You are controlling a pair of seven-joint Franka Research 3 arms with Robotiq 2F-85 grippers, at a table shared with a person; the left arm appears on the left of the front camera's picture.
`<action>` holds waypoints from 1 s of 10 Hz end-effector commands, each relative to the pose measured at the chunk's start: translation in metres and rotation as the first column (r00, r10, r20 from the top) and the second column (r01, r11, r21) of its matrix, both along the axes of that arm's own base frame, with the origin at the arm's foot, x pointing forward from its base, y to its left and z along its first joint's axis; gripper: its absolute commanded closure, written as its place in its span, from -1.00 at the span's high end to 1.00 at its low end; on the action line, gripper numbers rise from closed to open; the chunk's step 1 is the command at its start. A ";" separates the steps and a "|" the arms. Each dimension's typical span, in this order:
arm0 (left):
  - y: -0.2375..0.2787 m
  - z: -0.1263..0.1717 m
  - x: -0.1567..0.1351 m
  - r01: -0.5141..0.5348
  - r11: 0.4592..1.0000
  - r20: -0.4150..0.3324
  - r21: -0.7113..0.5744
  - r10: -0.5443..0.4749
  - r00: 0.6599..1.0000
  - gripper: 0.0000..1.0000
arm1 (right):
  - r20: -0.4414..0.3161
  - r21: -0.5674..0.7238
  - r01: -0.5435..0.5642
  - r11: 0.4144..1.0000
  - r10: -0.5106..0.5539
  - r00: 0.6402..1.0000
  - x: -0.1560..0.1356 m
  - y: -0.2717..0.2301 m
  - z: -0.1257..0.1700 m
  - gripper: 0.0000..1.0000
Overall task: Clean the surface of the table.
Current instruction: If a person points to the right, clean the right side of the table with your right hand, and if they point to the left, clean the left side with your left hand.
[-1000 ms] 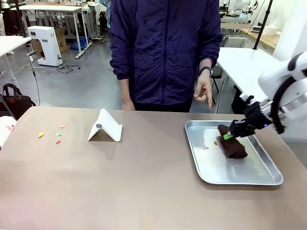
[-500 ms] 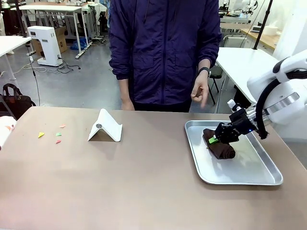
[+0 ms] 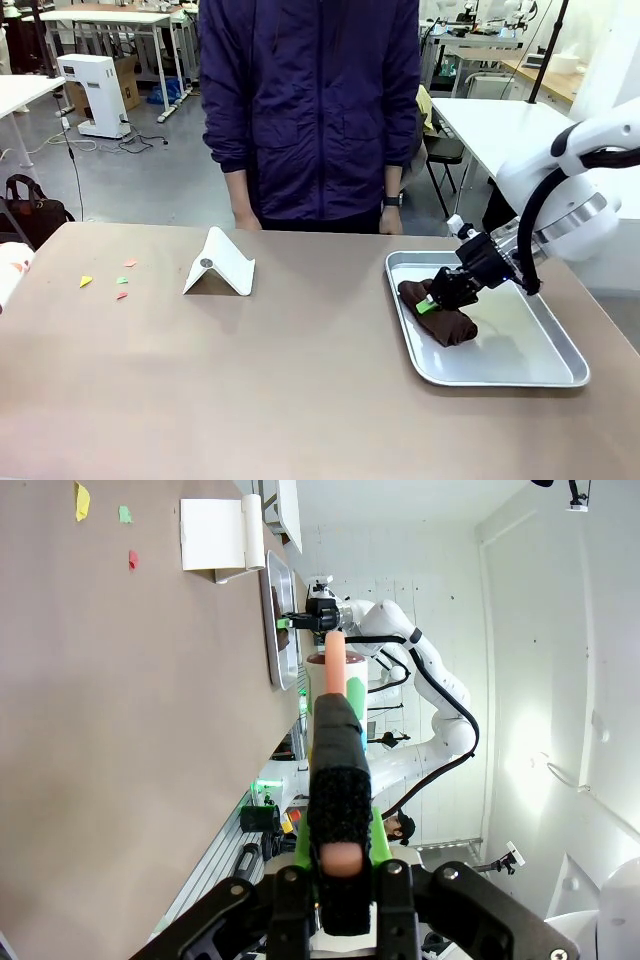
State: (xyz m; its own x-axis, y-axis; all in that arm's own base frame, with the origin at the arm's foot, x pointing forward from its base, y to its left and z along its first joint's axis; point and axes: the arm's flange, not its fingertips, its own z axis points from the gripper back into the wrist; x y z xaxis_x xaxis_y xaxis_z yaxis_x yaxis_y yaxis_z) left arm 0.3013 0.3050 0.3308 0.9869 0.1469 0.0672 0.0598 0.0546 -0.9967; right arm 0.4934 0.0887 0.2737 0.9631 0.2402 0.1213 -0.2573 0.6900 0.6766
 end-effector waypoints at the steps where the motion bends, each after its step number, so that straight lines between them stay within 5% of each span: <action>1: -0.002 0.005 -0.003 0.002 1.000 -0.002 -0.005 -0.002 1.000 -1.00 | 0.070 -0.097 -0.041 0.994 0.048 0.996 -0.010 -0.009 -0.002 -0.79; 10: -0.002 0.005 -0.003 0.002 1.000 -0.002 -0.005 -0.002 1.000 -1.00 | 0.113 -0.146 0.330 0.932 -0.316 0.942 0.006 -0.103 -0.011 -0.79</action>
State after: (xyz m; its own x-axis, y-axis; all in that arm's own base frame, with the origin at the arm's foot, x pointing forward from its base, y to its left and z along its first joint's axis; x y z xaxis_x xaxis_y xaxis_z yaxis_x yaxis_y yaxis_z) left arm 0.3012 0.3051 0.3308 0.9868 0.1473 0.0673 0.0598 0.0546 -0.9967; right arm 0.5038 -0.0030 0.2800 0.9808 -0.0063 0.1949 -0.1095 0.8094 0.5770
